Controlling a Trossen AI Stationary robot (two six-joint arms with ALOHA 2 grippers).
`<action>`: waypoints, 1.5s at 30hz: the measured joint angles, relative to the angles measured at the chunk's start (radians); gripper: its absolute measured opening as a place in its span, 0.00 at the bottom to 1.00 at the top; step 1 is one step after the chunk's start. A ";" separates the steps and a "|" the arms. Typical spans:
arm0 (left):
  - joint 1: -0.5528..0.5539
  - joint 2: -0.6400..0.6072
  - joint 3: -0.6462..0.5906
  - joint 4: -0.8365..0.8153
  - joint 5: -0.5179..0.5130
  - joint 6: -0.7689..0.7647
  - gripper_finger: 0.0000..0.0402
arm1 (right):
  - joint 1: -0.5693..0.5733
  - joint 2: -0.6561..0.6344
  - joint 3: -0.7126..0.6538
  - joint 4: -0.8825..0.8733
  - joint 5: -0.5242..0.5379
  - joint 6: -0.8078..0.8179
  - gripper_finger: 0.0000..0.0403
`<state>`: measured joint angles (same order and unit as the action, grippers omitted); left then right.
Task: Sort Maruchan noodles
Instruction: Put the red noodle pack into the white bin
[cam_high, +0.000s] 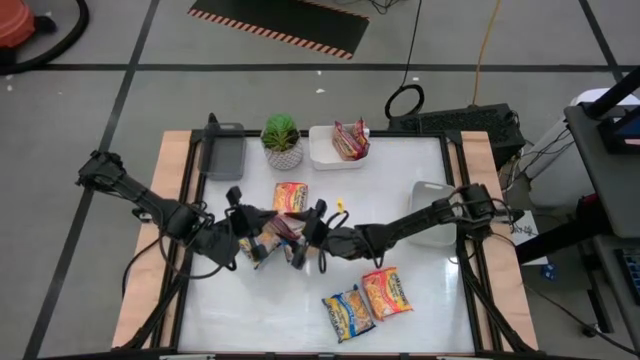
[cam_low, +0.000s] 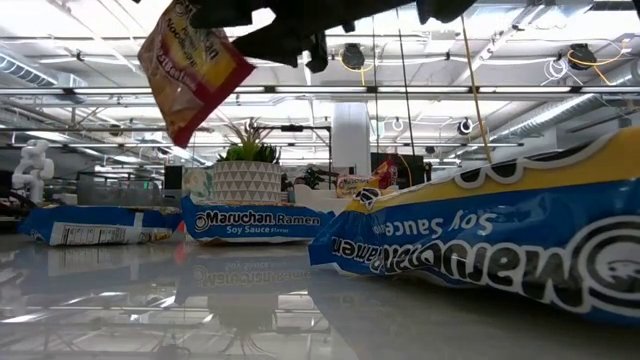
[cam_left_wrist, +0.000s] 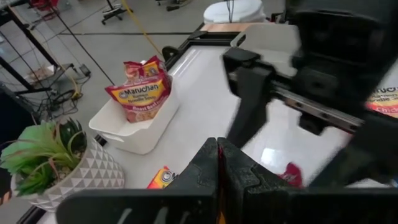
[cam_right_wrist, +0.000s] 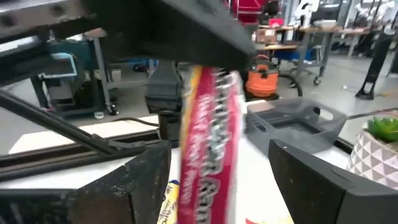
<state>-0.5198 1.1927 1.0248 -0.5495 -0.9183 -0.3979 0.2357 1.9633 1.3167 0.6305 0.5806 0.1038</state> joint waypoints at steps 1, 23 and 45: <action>-0.002 0.000 0.000 -0.001 0.000 -0.005 0.00 | -0.004 0.000 0.000 -0.004 -0.010 0.011 0.65; 0.032 0.000 0.000 0.069 -0.007 0.086 0.00 | -0.015 0.000 0.000 -0.169 -0.035 0.091 0.51; -0.011 -0.001 0.000 0.009 0.141 0.024 0.26 | -0.027 -0.011 -0.001 -0.174 -0.031 -0.004 0.28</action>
<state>-0.5310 1.1919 1.0248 -0.5407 -0.7772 -0.3742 0.2089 1.9522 1.3155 0.4568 0.5492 0.0999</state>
